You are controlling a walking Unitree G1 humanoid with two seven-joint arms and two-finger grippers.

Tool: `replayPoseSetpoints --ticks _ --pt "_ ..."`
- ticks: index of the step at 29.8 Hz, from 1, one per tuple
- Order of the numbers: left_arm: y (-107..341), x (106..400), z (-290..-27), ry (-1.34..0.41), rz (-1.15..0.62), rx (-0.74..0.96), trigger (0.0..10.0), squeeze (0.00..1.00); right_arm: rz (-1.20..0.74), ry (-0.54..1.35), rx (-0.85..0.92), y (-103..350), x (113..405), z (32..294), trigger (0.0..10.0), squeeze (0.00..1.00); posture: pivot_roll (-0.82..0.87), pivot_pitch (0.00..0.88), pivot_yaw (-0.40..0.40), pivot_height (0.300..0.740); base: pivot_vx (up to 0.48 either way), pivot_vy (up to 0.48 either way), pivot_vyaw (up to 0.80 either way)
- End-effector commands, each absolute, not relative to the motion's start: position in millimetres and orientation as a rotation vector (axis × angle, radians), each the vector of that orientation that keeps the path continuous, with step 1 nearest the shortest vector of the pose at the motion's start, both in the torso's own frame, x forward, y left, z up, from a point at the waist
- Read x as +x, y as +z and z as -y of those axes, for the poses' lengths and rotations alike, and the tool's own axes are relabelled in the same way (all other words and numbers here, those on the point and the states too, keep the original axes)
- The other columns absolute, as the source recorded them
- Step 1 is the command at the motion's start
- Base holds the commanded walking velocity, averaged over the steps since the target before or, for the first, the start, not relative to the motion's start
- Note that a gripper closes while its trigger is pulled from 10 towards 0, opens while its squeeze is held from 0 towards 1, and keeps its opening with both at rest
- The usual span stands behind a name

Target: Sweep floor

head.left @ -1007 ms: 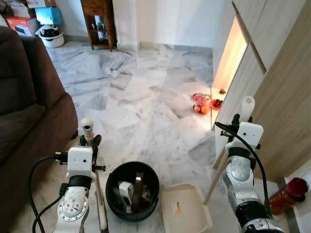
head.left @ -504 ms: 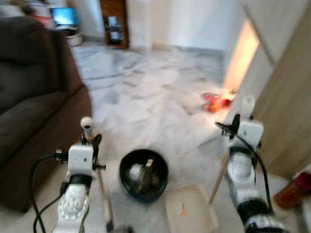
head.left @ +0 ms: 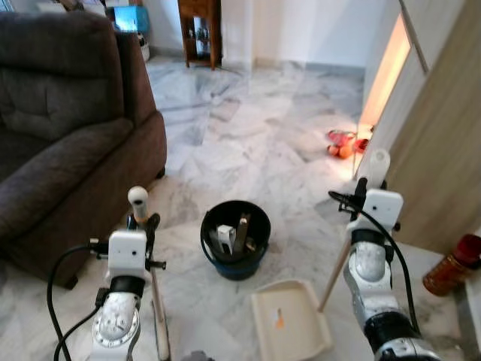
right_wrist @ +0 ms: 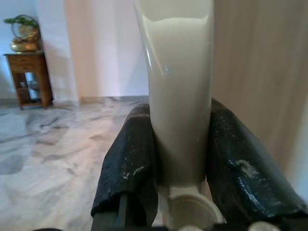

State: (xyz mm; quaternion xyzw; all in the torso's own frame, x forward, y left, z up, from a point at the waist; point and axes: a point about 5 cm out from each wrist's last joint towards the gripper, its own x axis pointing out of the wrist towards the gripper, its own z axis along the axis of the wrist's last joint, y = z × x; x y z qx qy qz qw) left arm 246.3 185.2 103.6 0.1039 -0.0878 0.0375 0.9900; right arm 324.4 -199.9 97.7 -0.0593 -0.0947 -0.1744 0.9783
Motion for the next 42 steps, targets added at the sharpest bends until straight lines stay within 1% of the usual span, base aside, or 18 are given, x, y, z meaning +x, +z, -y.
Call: replayPoseSetpoints --ticks 1,11,28,35,39,42 --pt "112.8 248.8 -187.4 0.085 0.220 0.230 10.0 0.00 0.237 -0.338 -0.122 108.9 329.7 198.0 10.0 0.00 0.17 0.000 -0.014 0.740 0.000 0.000 0.00" --pt "114.6 252.3 -189.1 0.083 0.223 0.235 10.0 0.00 0.230 -0.320 -0.104 109.7 332.5 192.6 10.0 0.00 0.17 0.000 -0.007 0.740 0.000 0.000 0.00" --pt "112.5 253.0 -185.8 0.064 0.212 0.226 10.0 0.00 0.228 -0.306 -0.106 108.7 331.8 191.5 10.0 0.00 0.17 0.000 -0.008 0.740 0.000 0.000 -0.80" --pt "111.5 256.1 -189.8 0.093 0.198 0.276 10.0 0.00 0.225 -0.298 -0.110 108.3 332.0 189.6 10.0 0.00 0.17 0.000 -0.010 0.740 0.000 0.000 -0.80" --pt "111.3 258.0 -190.7 0.094 0.199 0.270 10.0 0.00 0.226 -0.288 -0.110 108.6 332.9 187.1 10.0 0.00 0.16 0.000 -0.009 0.740 0.000 -0.338 -0.80" --pt "112.0 260.4 -191.0 0.100 0.203 0.258 10.0 0.00 0.221 -0.282 -0.111 108.2 333.7 186.3 10.0 0.00 0.16 0.000 -0.011 0.740 0.000 0.000 -0.80"
